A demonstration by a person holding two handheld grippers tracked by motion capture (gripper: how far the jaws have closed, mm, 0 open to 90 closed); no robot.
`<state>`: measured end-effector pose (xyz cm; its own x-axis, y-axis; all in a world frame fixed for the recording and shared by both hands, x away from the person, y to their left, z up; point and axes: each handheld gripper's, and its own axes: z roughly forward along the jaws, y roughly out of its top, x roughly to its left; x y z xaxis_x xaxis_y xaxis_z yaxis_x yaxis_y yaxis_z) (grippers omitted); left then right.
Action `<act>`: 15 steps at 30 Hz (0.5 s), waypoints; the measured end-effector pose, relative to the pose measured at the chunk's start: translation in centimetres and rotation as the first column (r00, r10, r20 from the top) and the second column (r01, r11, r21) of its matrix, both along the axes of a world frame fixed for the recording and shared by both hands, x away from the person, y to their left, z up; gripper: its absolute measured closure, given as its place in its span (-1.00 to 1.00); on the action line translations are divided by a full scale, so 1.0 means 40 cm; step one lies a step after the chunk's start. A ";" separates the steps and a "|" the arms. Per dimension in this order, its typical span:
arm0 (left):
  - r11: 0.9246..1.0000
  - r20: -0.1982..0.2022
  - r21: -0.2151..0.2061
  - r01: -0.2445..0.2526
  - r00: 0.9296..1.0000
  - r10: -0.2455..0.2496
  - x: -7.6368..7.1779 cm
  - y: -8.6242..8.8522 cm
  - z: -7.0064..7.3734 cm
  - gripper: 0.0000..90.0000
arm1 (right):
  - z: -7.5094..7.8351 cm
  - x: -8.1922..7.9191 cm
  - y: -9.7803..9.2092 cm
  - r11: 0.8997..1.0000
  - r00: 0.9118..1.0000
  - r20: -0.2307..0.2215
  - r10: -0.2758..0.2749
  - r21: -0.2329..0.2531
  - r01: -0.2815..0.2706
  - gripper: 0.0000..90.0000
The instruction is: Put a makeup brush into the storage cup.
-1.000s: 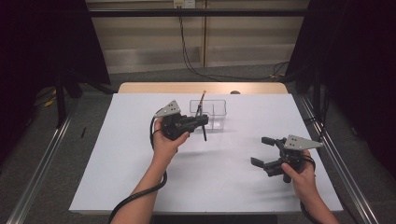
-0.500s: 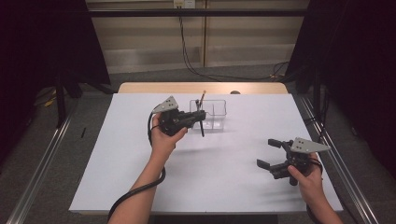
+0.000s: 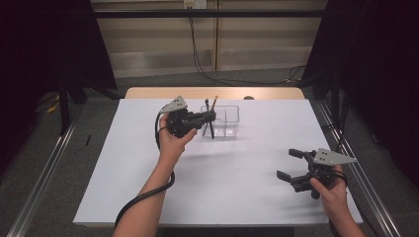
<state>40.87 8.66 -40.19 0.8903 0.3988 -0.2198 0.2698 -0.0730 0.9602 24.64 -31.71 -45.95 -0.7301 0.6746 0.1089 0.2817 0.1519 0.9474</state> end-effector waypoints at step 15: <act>0.999 0.008 0.012 -0.036 0.999 0.036 0.027 0.005 0.030 0.85 | -0.006 -0.010 -0.011 1.000 1.000 0.001 -0.002 0.004 0.002 -0.94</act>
